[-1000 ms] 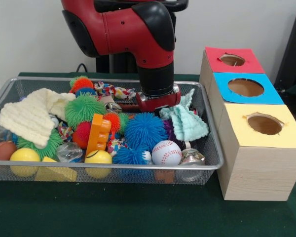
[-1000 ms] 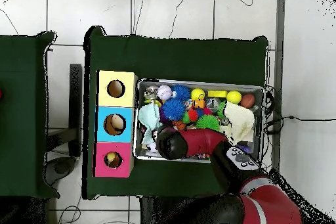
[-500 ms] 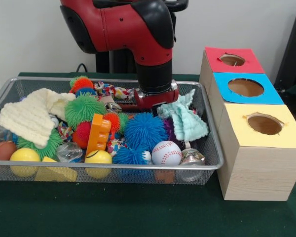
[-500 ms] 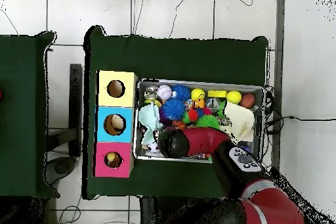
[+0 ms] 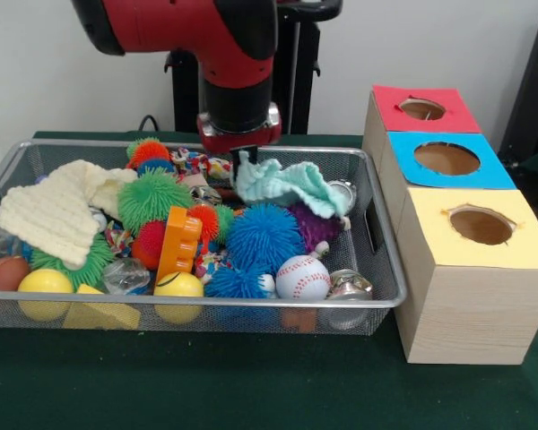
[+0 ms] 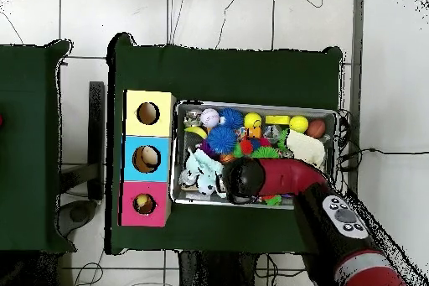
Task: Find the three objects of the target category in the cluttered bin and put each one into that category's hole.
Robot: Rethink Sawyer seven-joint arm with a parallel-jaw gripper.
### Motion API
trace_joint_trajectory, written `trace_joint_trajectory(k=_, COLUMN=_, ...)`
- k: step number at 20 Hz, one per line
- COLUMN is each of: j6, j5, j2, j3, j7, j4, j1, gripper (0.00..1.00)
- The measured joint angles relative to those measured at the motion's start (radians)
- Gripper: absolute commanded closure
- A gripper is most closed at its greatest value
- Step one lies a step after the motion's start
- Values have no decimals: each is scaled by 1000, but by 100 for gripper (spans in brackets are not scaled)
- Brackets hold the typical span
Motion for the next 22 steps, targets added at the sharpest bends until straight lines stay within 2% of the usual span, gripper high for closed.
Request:
trace_joint_trajectory(k=8, j6=96, j5=0, j2=-46, j3=14, j7=0, j4=-32, j1=-59, gripper=100)
trace_joint_trajectory(k=12, j6=113, j5=-1, j2=-55, j3=25, j7=0, j4=-42, j1=-66, gripper=100)
trace_joint_trajectory(k=22, j6=261, j5=-3, j2=-62, j3=72, j7=0, j4=-130, j1=-66, gripper=100)
